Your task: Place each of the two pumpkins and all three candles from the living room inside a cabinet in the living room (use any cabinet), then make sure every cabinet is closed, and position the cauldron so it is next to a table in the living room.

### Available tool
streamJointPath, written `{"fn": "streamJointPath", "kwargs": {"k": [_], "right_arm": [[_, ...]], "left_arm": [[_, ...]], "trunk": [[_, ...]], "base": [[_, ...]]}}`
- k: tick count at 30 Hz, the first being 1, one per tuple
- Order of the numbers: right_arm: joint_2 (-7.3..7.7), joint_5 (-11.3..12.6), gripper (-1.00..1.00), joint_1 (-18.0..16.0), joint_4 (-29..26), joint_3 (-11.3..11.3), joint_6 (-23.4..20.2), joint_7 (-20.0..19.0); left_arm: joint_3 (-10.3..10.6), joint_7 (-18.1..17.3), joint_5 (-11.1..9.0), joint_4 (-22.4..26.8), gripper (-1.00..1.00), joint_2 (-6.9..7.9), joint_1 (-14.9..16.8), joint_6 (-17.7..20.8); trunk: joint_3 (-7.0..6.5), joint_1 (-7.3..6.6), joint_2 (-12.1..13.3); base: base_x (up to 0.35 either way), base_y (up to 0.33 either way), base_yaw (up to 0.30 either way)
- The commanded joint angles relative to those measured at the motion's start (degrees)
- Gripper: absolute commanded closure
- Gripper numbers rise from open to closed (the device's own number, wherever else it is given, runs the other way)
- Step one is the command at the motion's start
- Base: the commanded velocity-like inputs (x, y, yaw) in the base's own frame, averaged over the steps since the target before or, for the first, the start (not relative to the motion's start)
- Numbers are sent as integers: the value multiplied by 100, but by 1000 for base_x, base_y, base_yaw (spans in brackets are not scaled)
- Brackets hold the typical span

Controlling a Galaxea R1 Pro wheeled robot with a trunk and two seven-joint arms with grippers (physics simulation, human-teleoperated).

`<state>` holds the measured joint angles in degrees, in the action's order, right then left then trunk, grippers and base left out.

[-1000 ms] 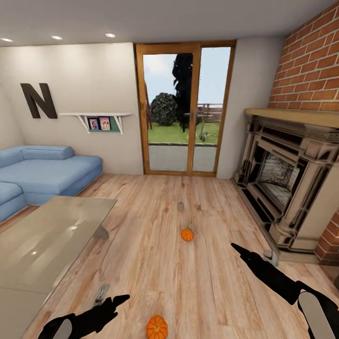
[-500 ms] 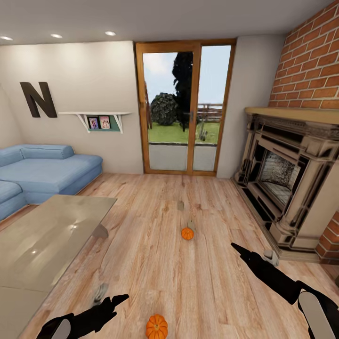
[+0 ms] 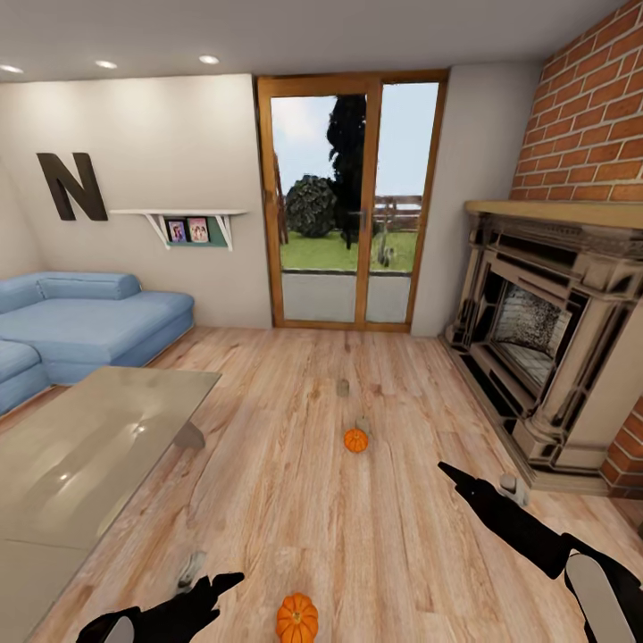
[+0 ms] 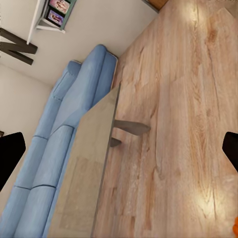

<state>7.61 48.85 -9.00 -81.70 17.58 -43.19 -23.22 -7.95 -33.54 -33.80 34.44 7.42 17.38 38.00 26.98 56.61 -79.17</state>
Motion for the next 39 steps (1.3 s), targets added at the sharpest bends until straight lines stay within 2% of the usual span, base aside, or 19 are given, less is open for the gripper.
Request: {"fn": "streamJointPath", "kwargs": {"k": [1,9,39], "right_arm": [[-2,4,-100,-5,-2,9,-34,-16],[-20,2,-100,-5,-21,4,-25,-14],[-40,4,-100,-5,0,7,-37,-16]], "left_arm": [[-15,-10,-15,-22,-100,1,3,35],[-10,-30,-13,-64,-100,2,2,-155],[35,-98,2,-69,-100,-9,-3,-166]], "trunk": [[25,22,-45],[168,198,-366],[707,857,-1569]], "base": [[0,0,0],[0,0,0],[0,0,0]]}}
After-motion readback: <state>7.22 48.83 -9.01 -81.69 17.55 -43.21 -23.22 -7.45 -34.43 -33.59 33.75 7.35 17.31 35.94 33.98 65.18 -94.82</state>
